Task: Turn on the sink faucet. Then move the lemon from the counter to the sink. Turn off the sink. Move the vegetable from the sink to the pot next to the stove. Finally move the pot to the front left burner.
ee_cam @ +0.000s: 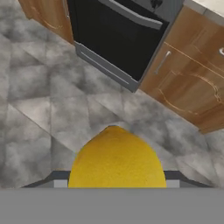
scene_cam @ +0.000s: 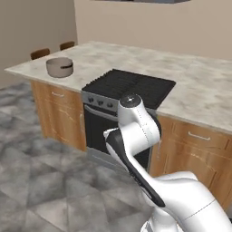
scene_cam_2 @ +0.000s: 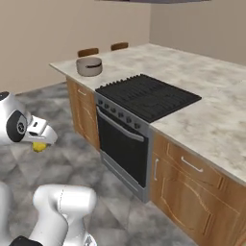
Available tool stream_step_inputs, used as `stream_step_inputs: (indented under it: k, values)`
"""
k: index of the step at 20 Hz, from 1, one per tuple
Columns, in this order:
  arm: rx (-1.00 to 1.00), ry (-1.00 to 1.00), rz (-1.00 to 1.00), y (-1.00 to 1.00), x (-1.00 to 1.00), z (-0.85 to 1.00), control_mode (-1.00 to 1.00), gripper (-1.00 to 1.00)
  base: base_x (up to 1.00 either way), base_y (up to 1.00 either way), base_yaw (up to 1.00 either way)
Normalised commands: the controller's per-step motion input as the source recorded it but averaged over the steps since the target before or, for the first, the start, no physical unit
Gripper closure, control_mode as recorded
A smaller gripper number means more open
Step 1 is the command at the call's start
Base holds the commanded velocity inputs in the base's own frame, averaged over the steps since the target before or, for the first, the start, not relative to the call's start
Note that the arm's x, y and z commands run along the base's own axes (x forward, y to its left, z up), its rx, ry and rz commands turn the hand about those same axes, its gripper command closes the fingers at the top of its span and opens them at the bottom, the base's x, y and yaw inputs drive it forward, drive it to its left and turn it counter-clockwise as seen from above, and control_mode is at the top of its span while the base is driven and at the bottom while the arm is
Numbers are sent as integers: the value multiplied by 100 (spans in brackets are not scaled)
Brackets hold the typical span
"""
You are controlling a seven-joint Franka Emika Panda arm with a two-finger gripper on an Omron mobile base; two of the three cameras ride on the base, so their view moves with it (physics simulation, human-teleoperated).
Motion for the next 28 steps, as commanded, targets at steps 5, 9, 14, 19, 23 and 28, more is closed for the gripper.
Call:
stream_step_inputs:
  k: [5,9,14,19,23,28]
  values:
    - [0,0,0,0,0,0,100,100,78,24,-29]
    - [0,0,0,0,0,0,100,100,72,33,-28]
    - [0,0,0,0,0,0,100,100,66,41,-26]
    - [0,0,0,0,0,0,100,100,65,43,-25]
    - [0,0,0,0,0,0,100,100,69,44,-26]
    - [0,0,0,0,0,0,100,100,71,41,-26]
